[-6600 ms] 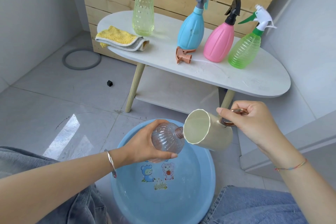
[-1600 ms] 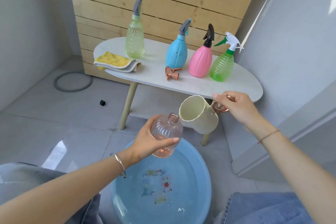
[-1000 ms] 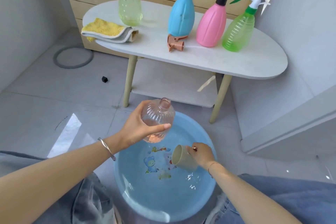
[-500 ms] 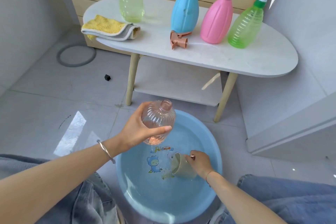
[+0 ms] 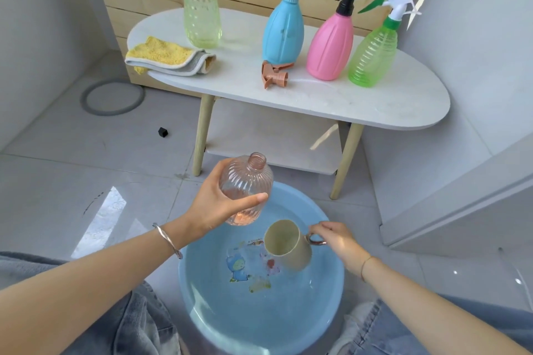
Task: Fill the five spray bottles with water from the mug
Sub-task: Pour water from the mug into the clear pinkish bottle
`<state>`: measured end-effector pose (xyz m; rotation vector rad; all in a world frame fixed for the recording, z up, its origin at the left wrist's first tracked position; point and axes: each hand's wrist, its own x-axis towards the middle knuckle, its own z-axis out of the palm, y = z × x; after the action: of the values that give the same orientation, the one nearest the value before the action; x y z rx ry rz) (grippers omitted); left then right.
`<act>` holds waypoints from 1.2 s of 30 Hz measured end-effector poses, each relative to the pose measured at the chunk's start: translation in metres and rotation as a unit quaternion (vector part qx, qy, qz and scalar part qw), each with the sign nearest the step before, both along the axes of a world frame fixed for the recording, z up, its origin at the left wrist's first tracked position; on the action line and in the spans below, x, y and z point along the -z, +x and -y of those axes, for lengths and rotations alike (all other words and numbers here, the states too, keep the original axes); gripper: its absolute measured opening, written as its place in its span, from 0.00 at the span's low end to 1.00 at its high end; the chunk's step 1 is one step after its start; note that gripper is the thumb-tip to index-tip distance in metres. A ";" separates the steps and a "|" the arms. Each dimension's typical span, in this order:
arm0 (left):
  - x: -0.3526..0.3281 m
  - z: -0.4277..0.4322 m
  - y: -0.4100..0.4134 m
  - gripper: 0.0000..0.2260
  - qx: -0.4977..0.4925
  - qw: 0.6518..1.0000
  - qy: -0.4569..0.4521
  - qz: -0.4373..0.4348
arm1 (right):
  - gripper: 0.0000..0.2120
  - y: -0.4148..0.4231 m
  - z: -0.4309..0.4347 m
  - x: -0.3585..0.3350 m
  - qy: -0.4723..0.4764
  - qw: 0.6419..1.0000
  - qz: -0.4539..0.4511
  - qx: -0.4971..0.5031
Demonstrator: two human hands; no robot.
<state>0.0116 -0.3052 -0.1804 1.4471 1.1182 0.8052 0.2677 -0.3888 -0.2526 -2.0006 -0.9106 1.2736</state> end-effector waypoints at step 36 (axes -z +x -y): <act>-0.008 0.025 0.008 0.39 0.062 0.998 0.025 -0.004 | 0.23 0.000 -0.027 -0.224 0.311 0.945 0.104 -0.021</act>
<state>0.0196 -0.3306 -0.1721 1.5468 1.0089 0.7460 0.2674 -0.3619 -0.0291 -1.6212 -1.2720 0.6722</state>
